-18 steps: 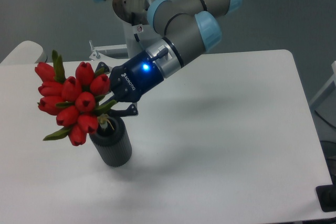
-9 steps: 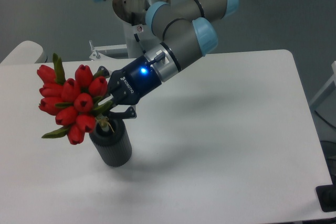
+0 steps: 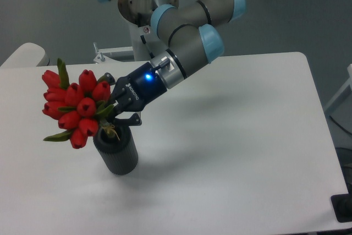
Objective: Insert the flowers into the vase
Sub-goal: 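Lower the tulip stems down into the grey vase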
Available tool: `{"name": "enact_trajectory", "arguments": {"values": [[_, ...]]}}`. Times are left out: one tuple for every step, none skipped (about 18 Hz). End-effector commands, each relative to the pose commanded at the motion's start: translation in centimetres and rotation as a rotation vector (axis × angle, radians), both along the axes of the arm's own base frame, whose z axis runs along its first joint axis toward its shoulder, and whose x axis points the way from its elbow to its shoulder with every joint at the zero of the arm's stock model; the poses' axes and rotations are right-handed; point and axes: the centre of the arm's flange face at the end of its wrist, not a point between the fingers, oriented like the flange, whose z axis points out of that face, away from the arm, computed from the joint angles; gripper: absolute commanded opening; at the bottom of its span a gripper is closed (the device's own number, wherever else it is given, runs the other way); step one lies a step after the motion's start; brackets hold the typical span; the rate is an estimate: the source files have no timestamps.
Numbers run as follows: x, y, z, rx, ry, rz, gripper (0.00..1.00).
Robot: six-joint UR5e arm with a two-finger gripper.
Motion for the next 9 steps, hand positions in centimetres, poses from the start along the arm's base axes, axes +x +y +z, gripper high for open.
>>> {"name": "enact_trajectory", "arguments": {"values": [[0.3,-0.2,-0.6,0.001,0.003,-0.003,0.19],[0.4,-0.3,-1.0,0.0,0.005,-0.005,0.19],[0.5,-0.4,-1.1,0.004,0.008,-0.007,0.19],[0.5,-0.3,-1.0,0.005,0.009,-0.007,0.19],[0.5,-0.4,-1.2,0.003,0.007,-0.007,0.19],[0.6,-0.3,-1.4,0.003,0.007,-0.01,0.19],[0.6,-0.3,-1.8,0.001,0.006,-0.012,0.19],[0.5,-0.3,-1.9,-0.002,0.003,-0.011,0.19],[0.5,-0.3,-1.9,-0.001,0.004,-0.011,0.19]]}}
